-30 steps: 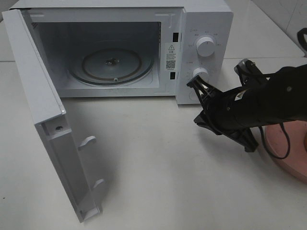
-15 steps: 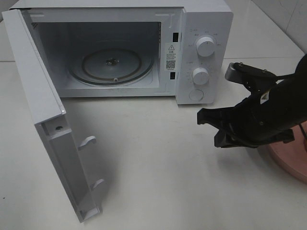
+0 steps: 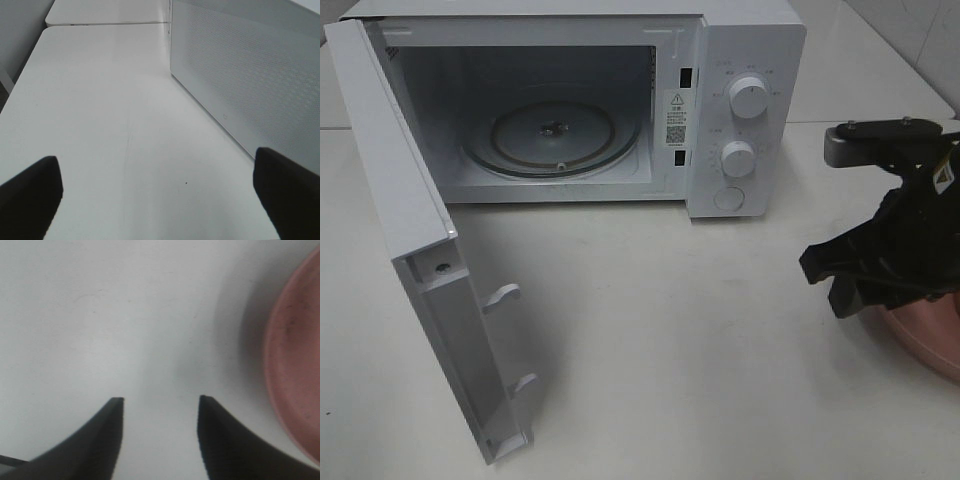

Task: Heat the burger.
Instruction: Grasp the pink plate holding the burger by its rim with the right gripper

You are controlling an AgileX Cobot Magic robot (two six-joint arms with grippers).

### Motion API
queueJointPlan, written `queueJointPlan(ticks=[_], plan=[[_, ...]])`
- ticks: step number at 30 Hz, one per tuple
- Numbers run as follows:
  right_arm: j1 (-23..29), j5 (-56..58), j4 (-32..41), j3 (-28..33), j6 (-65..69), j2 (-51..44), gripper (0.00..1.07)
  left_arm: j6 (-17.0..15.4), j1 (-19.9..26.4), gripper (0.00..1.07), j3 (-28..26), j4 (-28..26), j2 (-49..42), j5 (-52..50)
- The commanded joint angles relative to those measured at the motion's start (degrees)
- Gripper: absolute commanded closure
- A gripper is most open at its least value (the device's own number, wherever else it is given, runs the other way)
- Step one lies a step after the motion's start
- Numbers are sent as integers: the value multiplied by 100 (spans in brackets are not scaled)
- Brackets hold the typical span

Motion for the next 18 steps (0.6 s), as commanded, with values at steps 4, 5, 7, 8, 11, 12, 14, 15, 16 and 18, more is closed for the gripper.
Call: queueJointPlan(ticks=[4,5,7,8,11,12,14,15,16,18], plan=[[-269,453,-544,-338,-298,-34,13,-34,-6,9,23,-6,-109,-29],[-384,458,-561,-384,-487,-34,6,-34,-6,9,23,-6,-109,-29],[-447,458,-561,-413,-550,-34,5,-34,-6,9,23,-6,-109,-29],[-573,441,-561,-441,-647,-34,6,-34,-6,9,23,-6,-109,-29],[-814,407,-567,-441,-779,-17,8,-34,-6,9,23,-6,-109,-29],[-814,407,-567,-441,-779,-17,8,-34,-6,9,23,-6,-109,-29],[-1014,395,-613,-441,-819,46,9,-34,-6,9,23,-6,-109,-29],[-1014,395,-613,-441,-819,46,9,-34,-6,9,23,-6,-109,-29],[-1089,395,-659,-441,-819,143,9,-34,-6,9,23,-6,-109,-29],[-1112,384,-699,-441,-814,281,10,-34,-6,9,23,-6,-109,-29]])
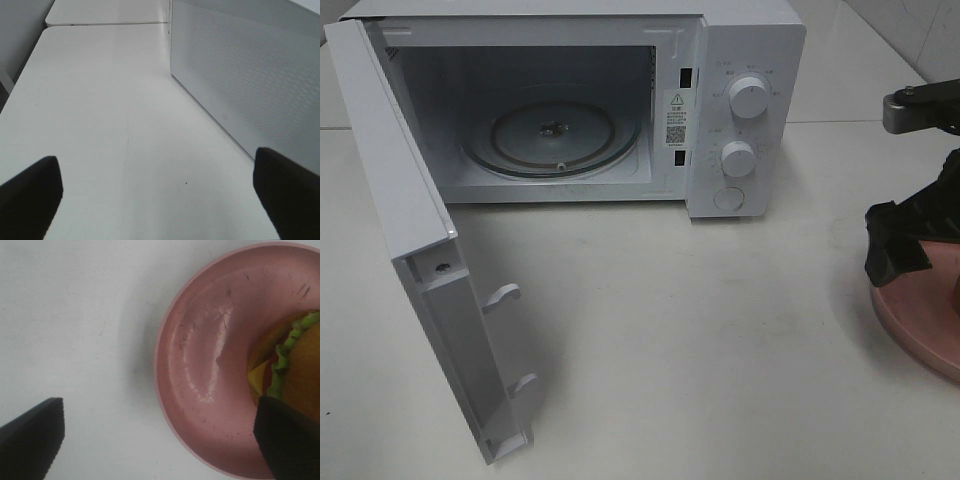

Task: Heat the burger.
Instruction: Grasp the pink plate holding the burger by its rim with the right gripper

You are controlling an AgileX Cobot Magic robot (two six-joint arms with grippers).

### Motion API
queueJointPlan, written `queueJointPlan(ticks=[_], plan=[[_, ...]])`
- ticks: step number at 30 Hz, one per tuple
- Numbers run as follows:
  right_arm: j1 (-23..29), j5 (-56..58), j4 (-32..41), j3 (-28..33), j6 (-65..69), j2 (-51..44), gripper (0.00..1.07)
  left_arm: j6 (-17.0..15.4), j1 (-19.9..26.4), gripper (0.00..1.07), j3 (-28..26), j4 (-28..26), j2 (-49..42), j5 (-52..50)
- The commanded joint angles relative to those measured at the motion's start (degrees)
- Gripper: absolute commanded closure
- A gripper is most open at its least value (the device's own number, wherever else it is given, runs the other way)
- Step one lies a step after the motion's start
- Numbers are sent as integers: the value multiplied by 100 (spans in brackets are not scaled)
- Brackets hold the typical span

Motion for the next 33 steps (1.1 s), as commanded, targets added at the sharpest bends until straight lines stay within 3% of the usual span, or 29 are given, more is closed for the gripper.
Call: queueJointPlan(ticks=[1,33], plan=[[-69,0,-109,-17,-80,252,10,-34,-6,9,23,-6,-109,-29],[-338,-1398,-292,-109,-63,2217,18,-34,-6,9,23,-6,-109,-29]])
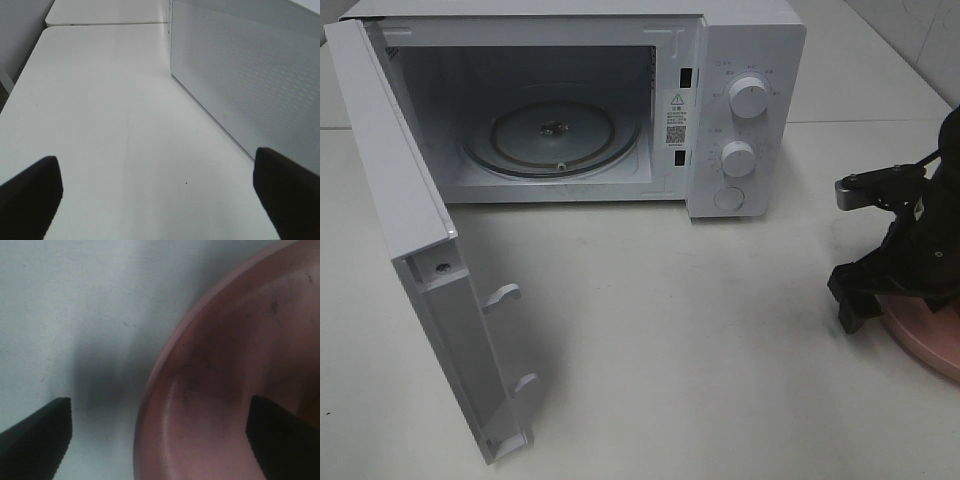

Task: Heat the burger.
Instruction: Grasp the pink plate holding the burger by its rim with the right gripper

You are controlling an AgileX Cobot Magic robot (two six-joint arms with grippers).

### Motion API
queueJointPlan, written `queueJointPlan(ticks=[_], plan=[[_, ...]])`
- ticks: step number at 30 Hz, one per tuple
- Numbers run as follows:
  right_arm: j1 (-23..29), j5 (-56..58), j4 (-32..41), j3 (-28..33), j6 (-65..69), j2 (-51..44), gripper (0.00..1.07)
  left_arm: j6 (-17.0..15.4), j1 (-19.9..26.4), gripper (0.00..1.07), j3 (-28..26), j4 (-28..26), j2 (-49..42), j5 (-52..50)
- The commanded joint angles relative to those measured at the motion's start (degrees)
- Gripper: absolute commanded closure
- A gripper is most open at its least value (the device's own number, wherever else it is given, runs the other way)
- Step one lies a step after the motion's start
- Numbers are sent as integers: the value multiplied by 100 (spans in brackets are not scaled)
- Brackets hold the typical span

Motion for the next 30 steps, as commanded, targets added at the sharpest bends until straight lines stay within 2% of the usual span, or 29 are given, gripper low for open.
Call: queueJointPlan(ticks=[1,6,8,11,14,16,19,21,22,23,24,25,26,30], plan=[[-29,-29,-80,-74,-57,132,18,-34,-6,9,23,-6,-109,-29],[-29,29,-189,-229,-17,321,22,-34,-6,9,23,-6,-109,-29],[-29,40,-269,-229,-11,447,28,-34,-6,9,23,-6,-109,-29],[-29,69,-275,-229,-11,453,30,-34,-6,9,23,-6,-109,-29],[-29,69,-286,-229,-11,453,36,-34,-6,9,23,-6,-109,-29],[-29,97,-292,-229,-11,453,45,-34,-6,9,23,-6,-109,-29],[-29,115,-292,-229,17,453,50,-34,-6,9,23,-6,-109,-29],[-29,166,-315,-229,413,453,74,-34,-6,9,23,-6,-109,-29],[-29,166,-315,-229,413,453,74,-34,-6,9,23,-6,-109,-29],[-29,223,-321,-229,504,453,82,-34,-6,9,23,-6,-109,-29],[-29,304,-332,-229,550,453,95,-34,-6,9,23,-6,-109,-29],[-29,304,-332,-229,550,453,95,-34,-6,9,23,-6,-109,-29],[-29,378,-332,-229,550,453,107,-34,-6,9,23,-6,-109,-29],[-11,395,-309,-229,556,441,107,-34,-6,9,23,-6,-109,-29]])
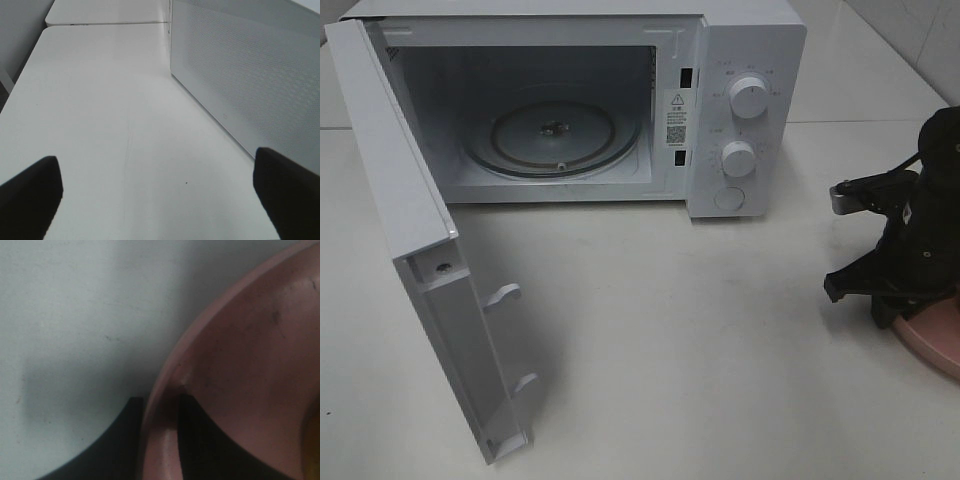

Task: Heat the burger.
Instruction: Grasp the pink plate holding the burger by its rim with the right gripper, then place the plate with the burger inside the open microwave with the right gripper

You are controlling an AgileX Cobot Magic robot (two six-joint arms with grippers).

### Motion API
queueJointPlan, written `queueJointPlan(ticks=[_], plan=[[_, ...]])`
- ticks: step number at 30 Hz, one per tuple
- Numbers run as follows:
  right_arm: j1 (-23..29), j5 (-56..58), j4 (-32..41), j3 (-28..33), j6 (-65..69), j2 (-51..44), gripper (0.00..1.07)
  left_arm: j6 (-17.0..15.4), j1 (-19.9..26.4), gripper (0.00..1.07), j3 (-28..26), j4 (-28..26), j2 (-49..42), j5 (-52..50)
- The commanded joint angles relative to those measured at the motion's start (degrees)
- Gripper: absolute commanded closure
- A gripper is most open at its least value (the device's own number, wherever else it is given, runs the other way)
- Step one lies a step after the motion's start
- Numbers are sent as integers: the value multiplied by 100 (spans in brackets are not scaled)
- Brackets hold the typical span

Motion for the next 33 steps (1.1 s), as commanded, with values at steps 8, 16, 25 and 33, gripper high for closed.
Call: queueJointPlan(ticks=[8,16,25,33], plan=[[155,395,-155,23,407,17,107,-34,-6,9,23,-6,-109,-29],[642,785,-957,23,1226,17,107,-34,-6,9,23,-6,-109,-29],[1117,1358,-1627,23,1713,-57,107,-34,-6,9,23,-6,-109,-29],[1186,1684,-1770,23,1730,-550,107,-34,-6,9,23,-6,-109,-29]])
